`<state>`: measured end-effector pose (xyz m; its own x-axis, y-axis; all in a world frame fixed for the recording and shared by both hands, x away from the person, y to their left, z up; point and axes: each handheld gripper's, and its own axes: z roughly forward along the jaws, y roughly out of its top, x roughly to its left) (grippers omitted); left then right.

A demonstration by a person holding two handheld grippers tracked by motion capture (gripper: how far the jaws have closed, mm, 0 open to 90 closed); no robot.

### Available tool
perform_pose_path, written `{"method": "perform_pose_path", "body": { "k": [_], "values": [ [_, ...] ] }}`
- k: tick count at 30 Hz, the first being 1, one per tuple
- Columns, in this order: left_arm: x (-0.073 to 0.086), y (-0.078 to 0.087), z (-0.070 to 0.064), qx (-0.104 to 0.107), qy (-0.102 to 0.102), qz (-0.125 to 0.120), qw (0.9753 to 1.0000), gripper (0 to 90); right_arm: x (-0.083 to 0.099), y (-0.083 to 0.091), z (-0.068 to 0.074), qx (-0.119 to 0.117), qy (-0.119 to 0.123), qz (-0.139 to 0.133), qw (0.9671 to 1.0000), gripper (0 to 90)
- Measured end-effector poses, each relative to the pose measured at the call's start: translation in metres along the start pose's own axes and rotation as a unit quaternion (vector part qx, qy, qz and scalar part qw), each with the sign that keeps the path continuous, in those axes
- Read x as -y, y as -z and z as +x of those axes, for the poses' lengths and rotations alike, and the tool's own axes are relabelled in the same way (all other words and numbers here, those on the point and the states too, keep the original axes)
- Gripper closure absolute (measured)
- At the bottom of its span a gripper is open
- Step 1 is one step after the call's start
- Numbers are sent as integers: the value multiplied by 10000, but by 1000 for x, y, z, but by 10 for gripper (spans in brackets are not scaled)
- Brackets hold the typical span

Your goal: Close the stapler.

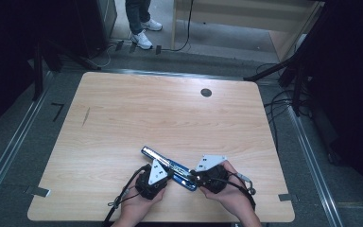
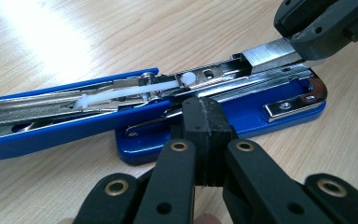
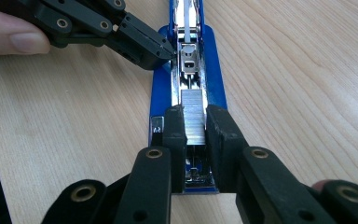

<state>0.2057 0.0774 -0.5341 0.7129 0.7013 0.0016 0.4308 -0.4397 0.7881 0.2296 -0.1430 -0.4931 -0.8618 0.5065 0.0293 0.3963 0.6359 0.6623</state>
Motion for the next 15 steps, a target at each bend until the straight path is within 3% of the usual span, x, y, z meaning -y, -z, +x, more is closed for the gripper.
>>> {"method": "perform_pose_path", "body": {
  "k": [7, 12, 15],
  "values": [
    [0, 0, 0, 2, 12, -6, 10000, 900, 1, 1, -1, -1, -41, -26, 10000, 744],
    [0, 0, 0, 9, 15, -4, 10000, 900, 1, 2, -2, -11, -199, -279, 9994, 842],
    [0, 0, 0, 12, 21, -3, 10000, 900, 1, -7, 0, 58, -283, -462, 9985, 900]
  ]
}}
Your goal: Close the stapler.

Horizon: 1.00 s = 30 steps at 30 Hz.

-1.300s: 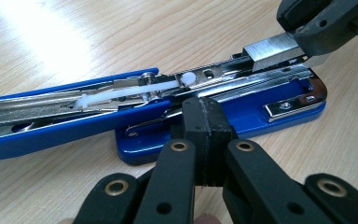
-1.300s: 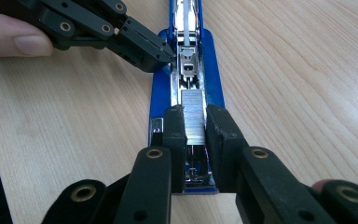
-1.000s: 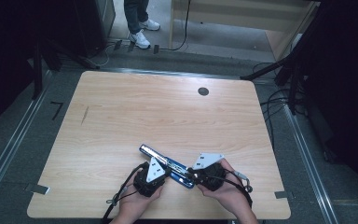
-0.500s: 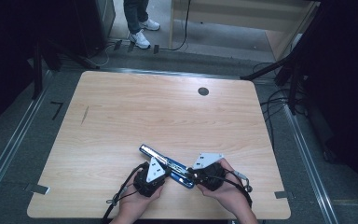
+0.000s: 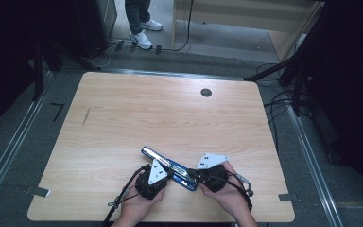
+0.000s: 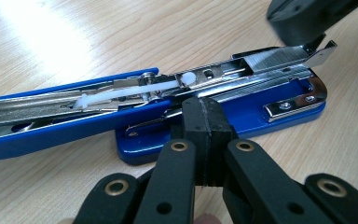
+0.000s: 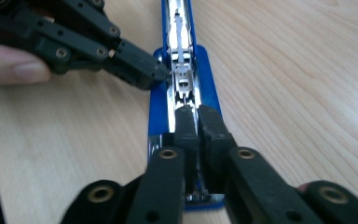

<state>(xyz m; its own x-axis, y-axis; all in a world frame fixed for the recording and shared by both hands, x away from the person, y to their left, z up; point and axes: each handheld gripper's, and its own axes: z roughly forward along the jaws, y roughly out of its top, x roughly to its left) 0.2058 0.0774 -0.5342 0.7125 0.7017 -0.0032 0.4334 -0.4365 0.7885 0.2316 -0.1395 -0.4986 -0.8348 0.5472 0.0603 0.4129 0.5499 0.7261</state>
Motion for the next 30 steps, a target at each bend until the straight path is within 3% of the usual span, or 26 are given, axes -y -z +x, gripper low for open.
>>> {"method": "perform_pose_path", "body": {
  "k": [13, 23, 30],
  "values": [
    [0, 0, 0, -7, -43, 19, 10000, 900, 1, -15, -1, 45, -343, -401, 9986, 900],
    [0, 1, 2, 24, 26, 8, 10000, 900, 2, -15, 2, 8, -200, -226, 9995, 900],
    [2, 3, 7, 73, 242, -22, 9997, 900, 3, -11, 3, 64, -144, -153, 9998, 900]
  ]
}}
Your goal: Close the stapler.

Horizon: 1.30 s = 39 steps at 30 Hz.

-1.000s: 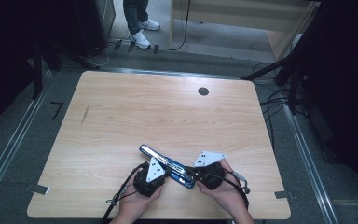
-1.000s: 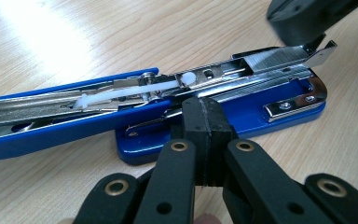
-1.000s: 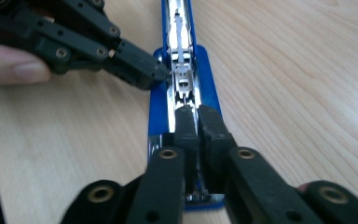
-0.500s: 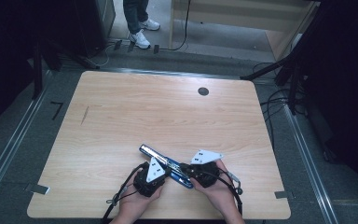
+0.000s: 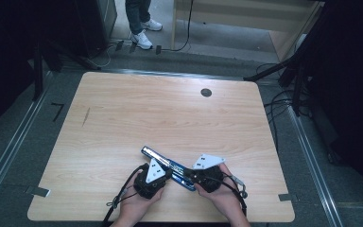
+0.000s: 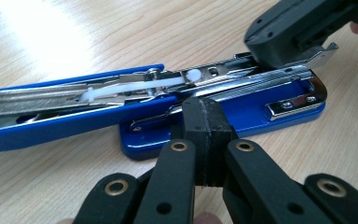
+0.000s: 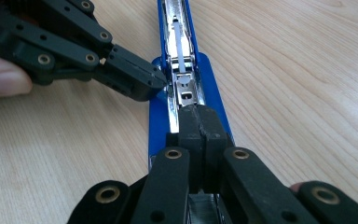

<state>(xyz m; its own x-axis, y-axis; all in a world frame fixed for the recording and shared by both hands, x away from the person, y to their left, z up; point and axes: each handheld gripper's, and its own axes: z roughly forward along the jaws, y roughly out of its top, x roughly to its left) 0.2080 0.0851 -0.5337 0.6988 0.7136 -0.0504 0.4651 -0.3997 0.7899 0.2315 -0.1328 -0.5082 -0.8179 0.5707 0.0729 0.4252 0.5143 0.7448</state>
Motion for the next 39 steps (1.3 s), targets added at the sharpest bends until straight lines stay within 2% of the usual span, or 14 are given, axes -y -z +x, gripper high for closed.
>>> {"method": "perform_pose_path", "body": {
  "k": [5, 9, 10, 12, 17, 23, 33, 39],
  "values": [
    [1, 3, 3, -9, 80, -44, 10000, 900, -1, 5, -3, 29, -39, -123, 9999, 900],
    [1, 8, 8, -23, 241, -70, 9997, 900, -3, 9, -3, 78, -31, -207, 9998, 900],
    [1, 9, 9, -27, 215, -57, 9997, 900, -4, 10, -3, 93, -36, -246, 9996, 900],
    [2, 11, 11, -160, 138, -41, 9998, 900, -5, 12, -3, 99, -46, -304, 9995, 900],
    [6, 19, 27, -291, 319, -11, 9991, 900, -12, 11, 0, 104, -35, -315, 9994, 900],
    [9, 24, 42, -352, 471, 69, 9982, 900, -27, 2, 2, 36, -82, -360, 9993, 900],
    [13, 24, 53, -531, 612, 165, 9966, 900, -48, -17, 8, -78, -66, -339, 9994, 900],
    [12, 22, 54, -518, 644, 225, 9963, 900, -57, -30, 11, -147, -18, -240, 9996, 900]
  ]
}}
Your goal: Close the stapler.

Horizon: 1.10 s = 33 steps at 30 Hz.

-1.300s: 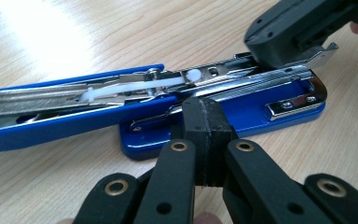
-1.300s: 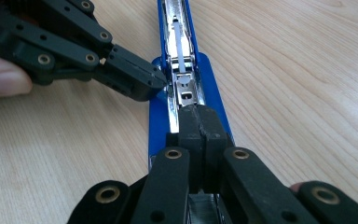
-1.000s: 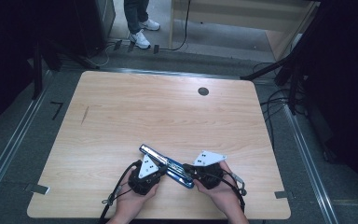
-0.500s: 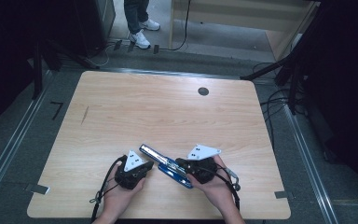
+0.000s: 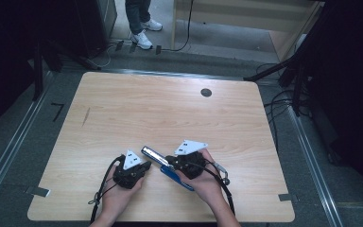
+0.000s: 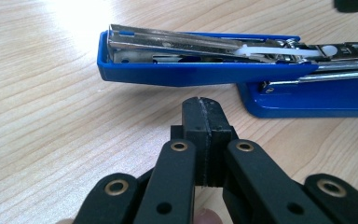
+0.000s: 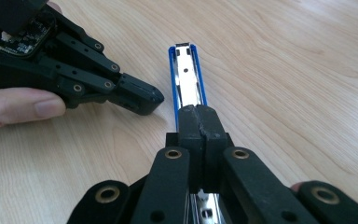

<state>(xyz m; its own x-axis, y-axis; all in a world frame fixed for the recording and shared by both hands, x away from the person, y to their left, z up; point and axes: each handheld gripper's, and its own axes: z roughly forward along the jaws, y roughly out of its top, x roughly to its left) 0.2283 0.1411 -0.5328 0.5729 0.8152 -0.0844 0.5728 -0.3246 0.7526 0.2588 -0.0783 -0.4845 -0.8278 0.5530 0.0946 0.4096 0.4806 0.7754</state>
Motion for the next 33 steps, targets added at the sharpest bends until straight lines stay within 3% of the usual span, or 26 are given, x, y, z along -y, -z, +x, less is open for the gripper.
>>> {"method": "perform_pose_path", "body": {
  "k": [14, 21, 33],
  "values": [
    [-6, -7, 7, -106, 163, 43, 9998, 900, -10, -32, 3, 32, 114, 273, 9996, 900],
    [-7, -8, 8, -146, 251, 9, 9996, 900, -11, -38, 1, 96, 117, 291, 9995, 900],
    [-8, -5, 6, -184, 210, -147, 9995, 900, -14, -38, 0, 118, 127, 251, 9995, 900]
  ]
}}
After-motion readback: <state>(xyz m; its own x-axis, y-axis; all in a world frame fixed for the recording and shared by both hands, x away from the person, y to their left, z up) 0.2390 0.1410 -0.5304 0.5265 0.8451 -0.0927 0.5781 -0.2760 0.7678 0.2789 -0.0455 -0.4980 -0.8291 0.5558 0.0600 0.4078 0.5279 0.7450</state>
